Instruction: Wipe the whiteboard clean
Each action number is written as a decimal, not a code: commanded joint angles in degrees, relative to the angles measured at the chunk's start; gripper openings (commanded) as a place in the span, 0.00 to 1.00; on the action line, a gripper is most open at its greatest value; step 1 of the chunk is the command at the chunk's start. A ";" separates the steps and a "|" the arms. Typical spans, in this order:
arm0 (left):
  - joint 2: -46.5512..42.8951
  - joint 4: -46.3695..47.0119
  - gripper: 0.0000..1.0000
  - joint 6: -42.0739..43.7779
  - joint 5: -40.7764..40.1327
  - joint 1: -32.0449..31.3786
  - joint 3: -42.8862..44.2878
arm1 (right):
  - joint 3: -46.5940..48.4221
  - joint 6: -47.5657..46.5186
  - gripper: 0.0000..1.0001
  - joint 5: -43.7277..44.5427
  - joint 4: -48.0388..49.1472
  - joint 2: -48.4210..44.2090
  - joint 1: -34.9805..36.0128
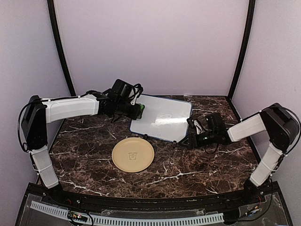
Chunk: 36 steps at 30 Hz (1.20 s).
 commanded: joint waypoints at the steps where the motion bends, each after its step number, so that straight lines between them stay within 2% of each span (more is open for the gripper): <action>1: -4.90 0.74 0.00 -1.44 -0.14 0.51 -3.18 | -0.38 0.57 0.59 1.91 -2.30 -6.00 -0.17; 8: -11.79 -2.38 0.00 -3.24 -0.02 3.20 -8.12 | -0.79 0.42 0.78 5.82 -9.50 -16.15 -0.26; 18: -20.86 -12.44 0.00 -7.35 -1.59 7.27 -15.40 | -2.38 0.75 0.83 9.83 -15.19 -23.68 -1.10; 23: -24.52 -14.53 0.00 -10.12 1.41 10.28 -21.82 | -4.05 1.41 0.84 10.68 -15.64 -26.68 -1.47; 29: -20.49 -16.73 0.01 -11.07 5.78 11.82 -24.13 | -4.75 1.81 0.84 10.43 -15.28 -27.54 -1.51; 36: -13.63 -16.03 0.02 -11.43 5.62 13.14 -24.22 | -5.14 1.84 0.84 10.63 -14.89 -27.58 -1.52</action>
